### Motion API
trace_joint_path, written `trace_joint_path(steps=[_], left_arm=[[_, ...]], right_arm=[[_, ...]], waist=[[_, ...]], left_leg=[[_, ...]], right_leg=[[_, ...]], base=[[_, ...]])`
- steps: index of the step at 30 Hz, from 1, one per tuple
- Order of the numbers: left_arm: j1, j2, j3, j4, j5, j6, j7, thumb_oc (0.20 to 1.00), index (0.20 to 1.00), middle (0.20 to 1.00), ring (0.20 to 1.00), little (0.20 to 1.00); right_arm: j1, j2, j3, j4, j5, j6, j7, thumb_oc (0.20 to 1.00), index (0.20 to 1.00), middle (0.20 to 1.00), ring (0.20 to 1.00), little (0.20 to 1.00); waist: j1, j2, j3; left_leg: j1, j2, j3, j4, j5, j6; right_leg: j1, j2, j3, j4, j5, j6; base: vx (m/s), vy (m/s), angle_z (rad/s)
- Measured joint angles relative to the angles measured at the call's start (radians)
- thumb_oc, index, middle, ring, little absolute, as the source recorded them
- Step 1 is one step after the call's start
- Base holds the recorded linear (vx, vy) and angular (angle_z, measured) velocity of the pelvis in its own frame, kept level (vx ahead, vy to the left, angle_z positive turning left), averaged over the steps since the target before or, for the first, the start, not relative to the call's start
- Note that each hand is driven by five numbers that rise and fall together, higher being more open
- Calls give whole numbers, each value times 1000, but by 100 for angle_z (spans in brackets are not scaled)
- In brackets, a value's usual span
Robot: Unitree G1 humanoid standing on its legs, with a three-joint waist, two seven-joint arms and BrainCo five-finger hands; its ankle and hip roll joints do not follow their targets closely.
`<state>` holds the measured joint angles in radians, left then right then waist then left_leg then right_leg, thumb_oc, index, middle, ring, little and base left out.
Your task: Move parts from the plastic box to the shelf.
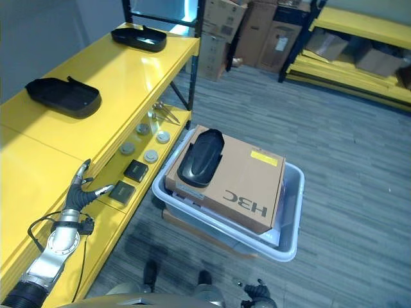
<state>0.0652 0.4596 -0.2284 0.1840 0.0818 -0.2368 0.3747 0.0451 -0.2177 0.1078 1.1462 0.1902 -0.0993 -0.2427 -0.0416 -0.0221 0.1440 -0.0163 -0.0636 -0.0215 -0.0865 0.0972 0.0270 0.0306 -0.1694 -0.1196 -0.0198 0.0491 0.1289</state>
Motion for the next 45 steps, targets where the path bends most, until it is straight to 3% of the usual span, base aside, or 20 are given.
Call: trace_joint_path(steps=[3, 5, 6, 11, 12, 17, 20, 24, 29, 36, 45], left_arm=[[-8, -10, -17, 55, 3, 4, 3, 1000, 1000, 1000, 1000, 1000], [-5, -22, -28, 122, 43, 9, -2, 1000, 1000, 1000, 1000, 1000], [7, -41, -27, 161, 64, 14, -2, 1000, 1000, 1000, 1000, 1000], [3, -93, -84, 227, 109, 11, 15, 1000, 1000, 1000, 1000, 1000], [16, -93, -112, 233, 135, 11, 15, 1000, 1000, 1000, 1000, 1000], [73, -131, -141, 242, 161, 9, 12, 1000, 1000, 1000, 1000, 1000], [66, -209, -130, 420, 157, 13, 9, 1000, 1000, 1000, 1000, 1000], [92, -220, -143, 538, 117, 35, -10, 1000, 1000, 1000, 1000, 1000], [-13, -223, -146, 707, 76, 49, -14, 1000, 1000, 1000, 1000, 1000], [-133, -209, -147, 807, 39, 59, -10, 1000, 1000, 1000, 1000, 1000], [-158, -207, -209, 785, 5, 63, -7, 1000, 1000, 1000, 1000, 1000]], right_arm=[[66, -6, 77, -389, -27, 3, -8, 1000, 1000, 1000, 1000, 1000], [86, -15, 89, -692, -100, -9, -18, 1000, 1000, 1000, 1000, 1000], [73, -28, 108, -809, -174, -91, -30, 1000, 1000, 1000, 1000, 1000], [160, -148, 112, -1021, -298, -128, -80, 1000, 1000, 1000, 1000, 1000], [198, -173, 106, -1064, -326, -169, -107, 1000, 1000, 1000, 1000, 1000], [176, -203, 106, -1213, -323, -217, -108, 1000, 1000, 1000, 1000, 1000], [67, -204, 116, -1195, -313, -224, -108, 1000, 1000, 1000, 1000, 1000], [-134, -204, 106, -1065, -296, -195, -132, 1000, 1000, 1000, 1000, 1000], [-455, -180, 127, -726, -294, -143, -241, 1000, 1000, 1000, 1000, 1000], [-819, -186, 146, -398, -296, -66, -342, 1000, 1000, 1000, 1000, 1000], [-945, -180, 156, -23, -265, -9, -403, 1000, 1000, 1000, 1000, 1000]], waist=[[-39, 30, 19], [-50, 47, 25], [-84, 51, 31], [-104, 54, 32], [-105, 54, 32], [-96, 70, 34], [-79, 79, 29], [-45, 77, 28], [13, 66, 49], [75, 60, 168], [123, 58, 182]], left_leg=[[-7, -4, 61, 6, 2, 6], [-7, -2, 143, 5, -1, 14], [0, 0, 178, 0, -19, 2], [2, 23, 192, 0, -29, -15], [5, 35, 184, 0, -28, -19], [30, 54, 160, 0, -27, -24], [29, 58, 155, 0, -32, -38], [-16, 61, 120, 0, -7, -33], [-114, 67, 73, 6, 38, -37], [-200, 68, 20, 6, 65, -55], [-257, 62, -34, 7, 81, -45]], right_leg=[[-57, -12, 29, 30, 1, 15], [-79, -5, 91, -10, 50, 31], [-65, -13, 92, -55, 73, 31], [-68, 8, 103, -67, 65, 25], [-59, 20, 86, -68, 65, 18], [-20, 36, 56, -69, 47, 5], [-17, 42, 50, -69, 39, 4], [-41, 48, 17, -68, 46, -9], [-116, 56, -31, -64, 69, -20], [-175, 63, -68, -64, 84, -20], [-204, 69, -124, -62, 76, -27]], base=[[-69, 102, -61], [-18, 68, -115], [-18, 54, -91], [27, -24, -18], [36, -61, 11], [17, -74, 14], [-9, -54, 9], [-103, -50, 27], [-132, -27, 27], [-46, -7, 19], [2, -4, 19]])
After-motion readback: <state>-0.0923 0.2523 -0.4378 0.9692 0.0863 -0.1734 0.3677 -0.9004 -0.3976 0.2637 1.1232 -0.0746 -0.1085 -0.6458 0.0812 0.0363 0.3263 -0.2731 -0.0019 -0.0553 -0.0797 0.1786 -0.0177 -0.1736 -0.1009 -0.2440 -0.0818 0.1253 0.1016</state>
